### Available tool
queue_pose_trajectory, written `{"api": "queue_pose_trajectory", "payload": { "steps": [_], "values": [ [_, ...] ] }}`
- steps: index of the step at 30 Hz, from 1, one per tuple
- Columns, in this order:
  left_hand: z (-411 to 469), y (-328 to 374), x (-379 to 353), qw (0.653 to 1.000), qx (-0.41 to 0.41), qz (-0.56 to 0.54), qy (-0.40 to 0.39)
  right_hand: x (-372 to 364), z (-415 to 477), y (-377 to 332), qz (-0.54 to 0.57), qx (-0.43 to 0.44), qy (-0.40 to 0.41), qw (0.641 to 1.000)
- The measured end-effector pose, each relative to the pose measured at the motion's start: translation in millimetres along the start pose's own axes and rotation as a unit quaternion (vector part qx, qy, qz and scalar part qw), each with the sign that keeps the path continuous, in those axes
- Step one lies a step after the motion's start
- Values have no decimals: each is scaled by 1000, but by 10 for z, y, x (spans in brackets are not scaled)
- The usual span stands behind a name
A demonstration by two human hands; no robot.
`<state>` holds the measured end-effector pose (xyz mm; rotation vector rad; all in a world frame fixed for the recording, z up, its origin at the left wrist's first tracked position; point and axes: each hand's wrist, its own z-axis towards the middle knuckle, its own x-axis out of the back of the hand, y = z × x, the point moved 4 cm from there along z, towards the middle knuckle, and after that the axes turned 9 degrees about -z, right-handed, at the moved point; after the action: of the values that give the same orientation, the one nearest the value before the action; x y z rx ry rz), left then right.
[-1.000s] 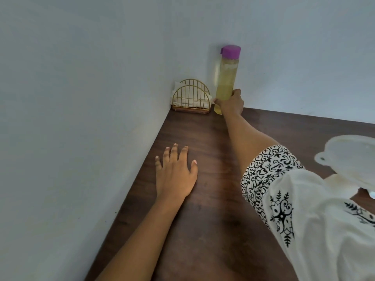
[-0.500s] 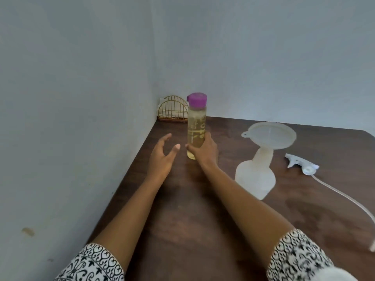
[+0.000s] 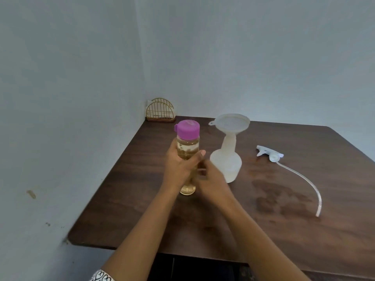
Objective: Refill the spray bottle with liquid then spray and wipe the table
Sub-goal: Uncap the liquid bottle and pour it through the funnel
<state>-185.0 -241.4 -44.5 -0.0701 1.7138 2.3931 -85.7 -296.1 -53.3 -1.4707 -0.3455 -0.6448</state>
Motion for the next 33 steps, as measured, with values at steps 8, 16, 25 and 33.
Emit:
{"api": "queue_pose_trajectory", "payload": {
  "steps": [8,16,25,33],
  "values": [
    [-202,72,-182,998,-35,-49,11,588,-34,-807,-46,133,132,981],
    [-193,60,-184,996,-79,-10,33,348,206,-705,21,183,104,977],
    [-62,-55,-125,995,-68,-54,-41,455,369,-643,97,260,-32,960],
    [-92,-133,-132,996,-50,-66,-24,805,277,-462,119,193,-32,973]
  ]
}}
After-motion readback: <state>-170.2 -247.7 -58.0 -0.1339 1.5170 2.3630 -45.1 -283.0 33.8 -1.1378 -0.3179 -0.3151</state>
